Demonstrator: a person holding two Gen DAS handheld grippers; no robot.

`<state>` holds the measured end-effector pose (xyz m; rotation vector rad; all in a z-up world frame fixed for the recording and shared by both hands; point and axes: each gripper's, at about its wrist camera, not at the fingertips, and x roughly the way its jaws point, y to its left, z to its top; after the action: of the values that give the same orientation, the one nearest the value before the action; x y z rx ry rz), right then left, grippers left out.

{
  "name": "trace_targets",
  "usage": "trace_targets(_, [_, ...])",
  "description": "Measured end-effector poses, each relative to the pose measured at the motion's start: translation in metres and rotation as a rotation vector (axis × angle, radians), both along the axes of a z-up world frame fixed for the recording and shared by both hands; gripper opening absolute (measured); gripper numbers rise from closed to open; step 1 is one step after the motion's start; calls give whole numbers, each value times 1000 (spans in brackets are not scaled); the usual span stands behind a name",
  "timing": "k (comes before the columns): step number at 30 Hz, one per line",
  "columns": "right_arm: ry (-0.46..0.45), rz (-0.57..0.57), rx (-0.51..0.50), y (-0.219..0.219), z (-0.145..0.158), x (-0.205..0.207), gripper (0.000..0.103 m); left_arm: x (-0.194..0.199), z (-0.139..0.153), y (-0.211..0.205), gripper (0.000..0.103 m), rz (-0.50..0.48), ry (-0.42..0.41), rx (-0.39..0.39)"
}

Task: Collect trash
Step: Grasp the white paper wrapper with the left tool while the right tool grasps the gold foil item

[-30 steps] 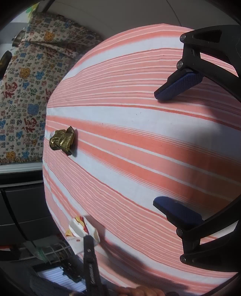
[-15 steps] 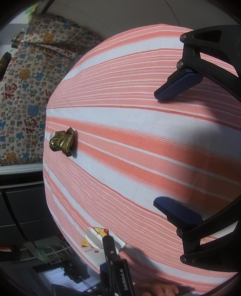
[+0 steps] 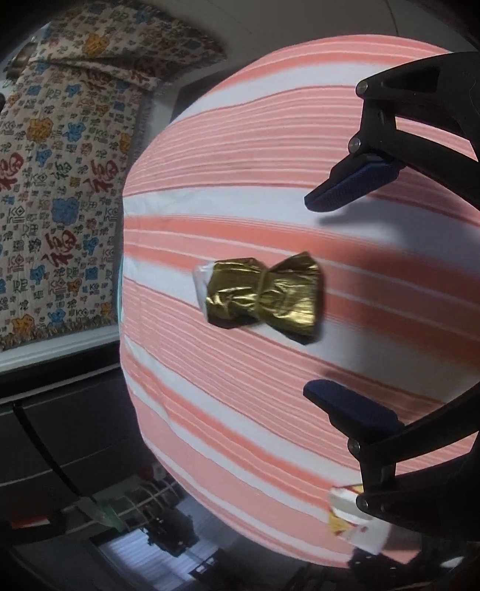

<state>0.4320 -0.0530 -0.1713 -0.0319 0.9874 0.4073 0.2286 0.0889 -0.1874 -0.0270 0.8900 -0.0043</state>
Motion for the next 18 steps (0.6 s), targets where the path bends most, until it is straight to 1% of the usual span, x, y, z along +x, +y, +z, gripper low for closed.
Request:
trace_targets(1, [8, -13, 4, 2, -4, 6, 89, 1, 0, -1, 71, 0, 2, 4])
trace_targets(2, [9, -18, 0, 3, -9, 10, 73, 1, 0, -1, 71, 0, 2, 7])
trace_targets(4, [-40, -22, -34, 4, -8, 6, 46, 1, 0, 0, 71, 1, 1, 1])
trace_targets(6, [-43, 11, 1, -1, -9, -8, 43, 0, 0, 0, 71, 1, 0, 3])
trace_targets(8, [-46, 54, 9, -5, -9, -30, 42, 0, 0, 1, 71, 1, 0, 1])
trace_targets(13, [-69, 151, 6, -12, -8, -110, 42, 2, 0, 2, 71, 0, 1, 3])
trace_targets(14, [-54, 144, 8, -13, -8, -127, 42, 2, 1, 2, 71, 0, 0, 3])
trace_targets(16, [-61, 159, 9, -15, -7, -155, 42, 3, 1, 3, 71, 0, 0, -2])
trace_targets(18, [-60, 165, 13, -16, -5, -169, 44, 3, 2, 6, 71, -1, -3, -27])
